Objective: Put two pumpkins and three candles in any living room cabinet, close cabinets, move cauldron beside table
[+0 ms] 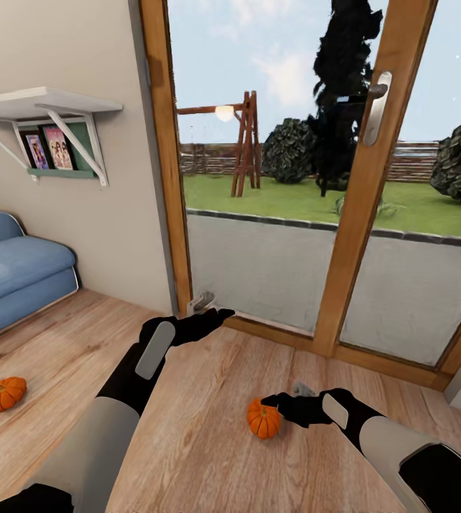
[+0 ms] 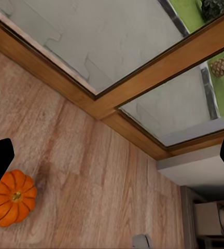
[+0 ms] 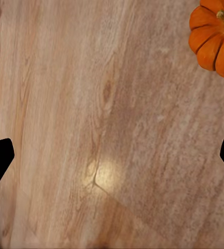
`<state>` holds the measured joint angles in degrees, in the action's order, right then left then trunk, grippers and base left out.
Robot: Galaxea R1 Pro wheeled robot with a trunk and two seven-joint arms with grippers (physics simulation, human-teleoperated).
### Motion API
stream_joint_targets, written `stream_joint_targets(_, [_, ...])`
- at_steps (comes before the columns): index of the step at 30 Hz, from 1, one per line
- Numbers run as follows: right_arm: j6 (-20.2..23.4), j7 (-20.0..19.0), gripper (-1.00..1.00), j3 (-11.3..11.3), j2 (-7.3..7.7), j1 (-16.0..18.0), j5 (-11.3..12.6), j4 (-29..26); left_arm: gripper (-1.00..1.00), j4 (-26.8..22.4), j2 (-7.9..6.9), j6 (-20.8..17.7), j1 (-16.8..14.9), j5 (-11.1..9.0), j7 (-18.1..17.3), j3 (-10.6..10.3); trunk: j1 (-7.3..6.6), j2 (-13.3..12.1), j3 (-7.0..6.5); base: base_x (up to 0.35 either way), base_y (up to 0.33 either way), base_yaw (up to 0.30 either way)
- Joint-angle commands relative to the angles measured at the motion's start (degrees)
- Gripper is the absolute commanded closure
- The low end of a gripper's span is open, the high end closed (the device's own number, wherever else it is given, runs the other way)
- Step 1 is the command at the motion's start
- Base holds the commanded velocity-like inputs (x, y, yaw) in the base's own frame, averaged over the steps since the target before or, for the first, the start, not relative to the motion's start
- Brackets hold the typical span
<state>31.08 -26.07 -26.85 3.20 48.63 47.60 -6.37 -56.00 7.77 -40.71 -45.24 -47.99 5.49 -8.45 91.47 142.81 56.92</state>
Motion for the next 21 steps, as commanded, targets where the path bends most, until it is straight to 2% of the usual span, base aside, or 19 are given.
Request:
stream_joint_targets(1, [0.2,-0.1,-1.00,-0.2,0.04,0.0,0.2,-0.1,-1.00,-0.1,-0.01,-0.2,0.0,-0.6,0.6,0.0,0.21,0.4,0.24,0.000,0.000,0.000])
stream_joint_targets(3, [0.4,-0.1,-1.00,-0.2,0.06,0.1,0.2,0.0,-1.00,-0.1,-0.01,-0.2,0.0,-0.6,0.6,-0.1,0.26,0.5,0.69,0.000,0.000,0.000])
stream_joint_targets(7, [4.6,-0.1,-1.00,-0.2,0.10,0.3,0.2,-0.1,-1.00,-0.1,0.04,-0.2,0.0,-0.6,0.6,-0.1,0.36,0.5,1.57,0.000,0.000,0.000])
stream_joint_targets(15, [5.1,-0.1,-1.00,-0.2,0.06,0.4,0.3,-0.1,-1.00,-0.1,0.06,-0.2,0.0,-0.6,0.6,-0.1,0.57,0.6,3.34,0.000,0.000,0.000])
stream_joint_targets(21, [4.9,-0.1,-1.00,-0.2,0.05,0.4,0.3,-0.1,-1.00,-0.1,0.06,-0.1,0.0,-0.6,0.6,-0.1,0.57,0.6,3.34,0.000,0.000,0.000])
